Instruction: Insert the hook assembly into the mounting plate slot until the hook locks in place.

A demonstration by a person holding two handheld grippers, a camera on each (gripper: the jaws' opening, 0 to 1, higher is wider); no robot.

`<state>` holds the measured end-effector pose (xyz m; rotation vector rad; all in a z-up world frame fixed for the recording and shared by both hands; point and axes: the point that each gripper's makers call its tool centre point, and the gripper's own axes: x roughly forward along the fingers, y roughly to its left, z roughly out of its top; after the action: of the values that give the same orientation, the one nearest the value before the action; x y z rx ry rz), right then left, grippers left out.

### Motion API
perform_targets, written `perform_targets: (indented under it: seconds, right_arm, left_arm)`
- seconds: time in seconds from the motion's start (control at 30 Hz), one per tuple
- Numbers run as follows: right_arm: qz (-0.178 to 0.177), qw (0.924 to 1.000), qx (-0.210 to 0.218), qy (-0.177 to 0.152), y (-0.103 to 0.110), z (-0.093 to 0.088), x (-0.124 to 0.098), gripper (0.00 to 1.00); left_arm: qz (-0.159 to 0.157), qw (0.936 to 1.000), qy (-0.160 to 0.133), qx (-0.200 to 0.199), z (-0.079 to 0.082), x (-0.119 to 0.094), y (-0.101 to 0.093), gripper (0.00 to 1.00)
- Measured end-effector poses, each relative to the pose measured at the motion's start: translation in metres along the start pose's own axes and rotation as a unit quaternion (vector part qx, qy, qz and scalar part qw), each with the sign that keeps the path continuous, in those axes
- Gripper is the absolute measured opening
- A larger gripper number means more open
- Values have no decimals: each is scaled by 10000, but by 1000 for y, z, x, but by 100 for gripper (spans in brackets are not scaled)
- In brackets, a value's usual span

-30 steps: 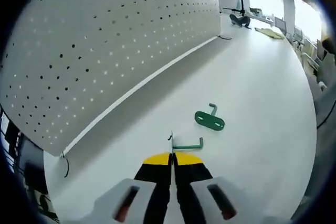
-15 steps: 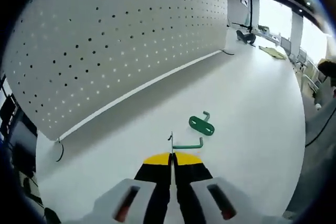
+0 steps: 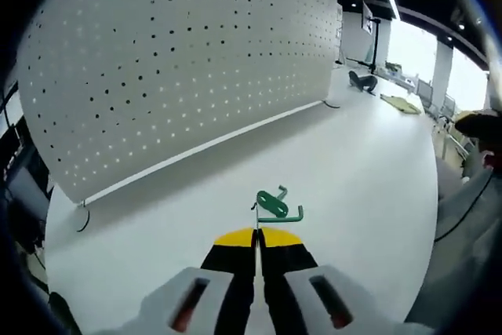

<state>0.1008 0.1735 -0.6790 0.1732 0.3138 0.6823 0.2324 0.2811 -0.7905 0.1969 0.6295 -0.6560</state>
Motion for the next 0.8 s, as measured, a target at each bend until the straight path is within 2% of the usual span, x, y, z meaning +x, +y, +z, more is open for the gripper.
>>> perform_targets:
  seconds: [0.5,0.8]
  right_arm:
    - [38,10000,53,-54,6,1,-1,52]
    - [32,9999,95,-74,5,2,0,50]
  left_arm:
    - [-313,9975,-600,-194,16,-25,-38,1]
    - [-470,9955,-790,-221,19,-38,-61,1]
